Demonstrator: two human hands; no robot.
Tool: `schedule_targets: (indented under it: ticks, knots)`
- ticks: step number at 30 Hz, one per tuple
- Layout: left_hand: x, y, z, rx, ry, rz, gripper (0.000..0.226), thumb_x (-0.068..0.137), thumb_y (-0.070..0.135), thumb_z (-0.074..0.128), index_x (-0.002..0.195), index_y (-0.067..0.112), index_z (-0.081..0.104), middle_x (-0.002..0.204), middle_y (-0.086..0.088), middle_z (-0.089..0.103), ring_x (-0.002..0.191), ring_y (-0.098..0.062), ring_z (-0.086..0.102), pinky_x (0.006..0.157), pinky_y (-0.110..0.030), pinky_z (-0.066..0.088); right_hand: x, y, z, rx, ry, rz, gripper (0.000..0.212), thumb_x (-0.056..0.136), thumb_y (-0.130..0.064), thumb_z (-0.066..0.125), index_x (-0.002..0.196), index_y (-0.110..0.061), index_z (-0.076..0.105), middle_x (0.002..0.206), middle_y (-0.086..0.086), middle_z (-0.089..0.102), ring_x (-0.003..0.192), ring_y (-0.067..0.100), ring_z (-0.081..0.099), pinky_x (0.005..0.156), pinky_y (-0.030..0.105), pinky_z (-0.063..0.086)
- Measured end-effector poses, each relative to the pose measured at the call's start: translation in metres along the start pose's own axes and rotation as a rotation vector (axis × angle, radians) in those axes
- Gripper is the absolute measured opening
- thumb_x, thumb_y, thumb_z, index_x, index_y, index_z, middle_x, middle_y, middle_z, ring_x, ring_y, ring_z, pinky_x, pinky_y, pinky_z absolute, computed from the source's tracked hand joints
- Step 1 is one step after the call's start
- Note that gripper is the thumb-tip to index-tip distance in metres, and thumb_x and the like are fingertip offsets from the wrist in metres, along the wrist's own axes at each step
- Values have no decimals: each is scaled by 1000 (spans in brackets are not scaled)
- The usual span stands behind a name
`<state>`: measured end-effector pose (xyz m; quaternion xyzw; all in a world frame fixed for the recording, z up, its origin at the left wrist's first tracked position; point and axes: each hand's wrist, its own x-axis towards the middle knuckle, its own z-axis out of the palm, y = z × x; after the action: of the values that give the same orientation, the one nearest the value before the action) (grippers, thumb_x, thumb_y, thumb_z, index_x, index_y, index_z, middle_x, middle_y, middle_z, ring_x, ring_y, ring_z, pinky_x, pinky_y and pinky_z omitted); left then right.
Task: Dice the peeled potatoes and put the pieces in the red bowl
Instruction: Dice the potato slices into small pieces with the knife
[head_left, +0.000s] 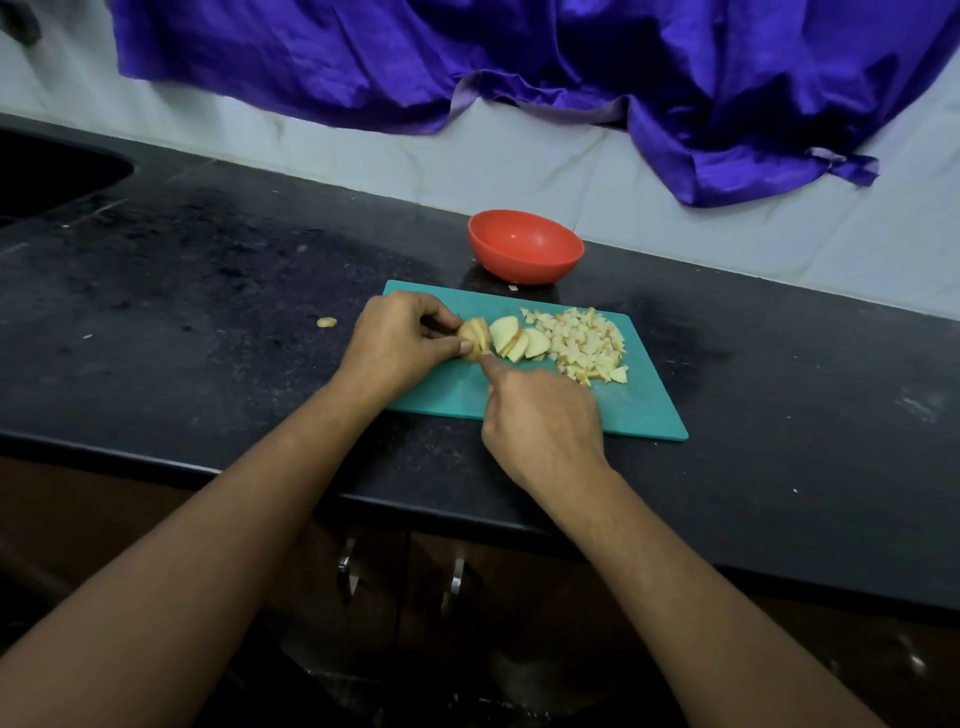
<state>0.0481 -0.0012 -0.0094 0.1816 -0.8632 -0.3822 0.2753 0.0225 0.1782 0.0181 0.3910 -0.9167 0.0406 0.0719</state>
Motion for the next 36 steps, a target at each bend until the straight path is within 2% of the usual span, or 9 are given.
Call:
schedule_targets:
  ticks: [3, 6, 9, 11, 15, 17, 21, 29, 36]
  knots:
    - [-1, 1, -1, 5, 7, 2, 19, 77, 25, 90, 92, 24, 80, 85, 15, 76, 79, 5, 70, 86, -25, 59, 1, 10, -4, 29, -17, -8, 51, 103, -28, 46, 154, -34, 41, 106, 2, 65, 96, 24, 61, 69, 37, 42]
    - [-2, 2, -1, 0, 9, -4, 19, 77, 26, 90, 92, 24, 80, 86, 15, 76, 79, 4, 71, 85, -25, 59, -5, 27, -1, 220, 2, 38, 43, 104, -34, 48, 147, -42, 51, 107, -6, 69, 90, 18, 62, 71, 36, 49]
    - [-2, 0, 0, 0, 10, -7, 18, 76, 26, 90, 92, 24, 80, 85, 15, 76, 78, 4, 71, 85, -25, 59, -2, 44, 3, 750, -10, 226, 35, 103, -32, 57, 136, -38, 64, 71, -21, 65, 67, 11, 64, 61, 36, 51]
    - [-2, 0, 0, -10, 8, -10, 17, 77, 25, 90, 91, 23, 80, 85, 15, 77, 78, 4, 71, 85, -25, 59, 3, 46, 0, 886, 34, 272, 33, 102, -28, 59, 133, -35, 67, 56, -16, 60, 51, 11, 55, 55, 34, 44]
    - [-3, 1, -1, -22, 0, -5, 17, 77, 24, 90, 90, 24, 80, 83, 16, 76, 77, 5, 71, 83, -22, 59, 10, 25, -13, 586, 116, 113, 36, 101, -33, 55, 136, -39, 64, 107, -9, 75, 97, 17, 67, 85, 38, 55]
    - [-3, 0, -1, -33, 1, -8, 17, 76, 22, 90, 89, 23, 79, 81, 15, 76, 76, 6, 71, 83, -24, 59, 12, 13, -17, 322, 163, 25, 41, 101, -34, 51, 141, -40, 58, 120, -6, 72, 108, 21, 64, 86, 38, 55]
    - [-2, -3, -1, -13, 14, -3, 18, 75, 25, 90, 89, 24, 79, 83, 15, 76, 77, 6, 70, 83, -28, 60, 13, 3, -15, 118, 161, -48, 45, 102, -33, 44, 146, -40, 52, 101, 0, 71, 93, 23, 64, 65, 35, 41]
    - [1, -5, 1, 5, 19, -8, 18, 74, 29, 91, 88, 25, 80, 83, 16, 76, 79, 5, 70, 84, -31, 60, 13, 3, -9, -21, 134, -69, 50, 103, -29, 40, 153, -35, 42, 73, -3, 50, 67, 21, 49, 55, 35, 34]
    - [1, -3, 0, 14, 15, 8, 15, 76, 27, 90, 87, 28, 79, 82, 16, 76, 79, 6, 69, 84, -30, 60, 22, 3, -15, -55, 119, -96, 49, 101, -26, 43, 150, -34, 46, 81, -1, 51, 74, 22, 45, 62, 34, 33]
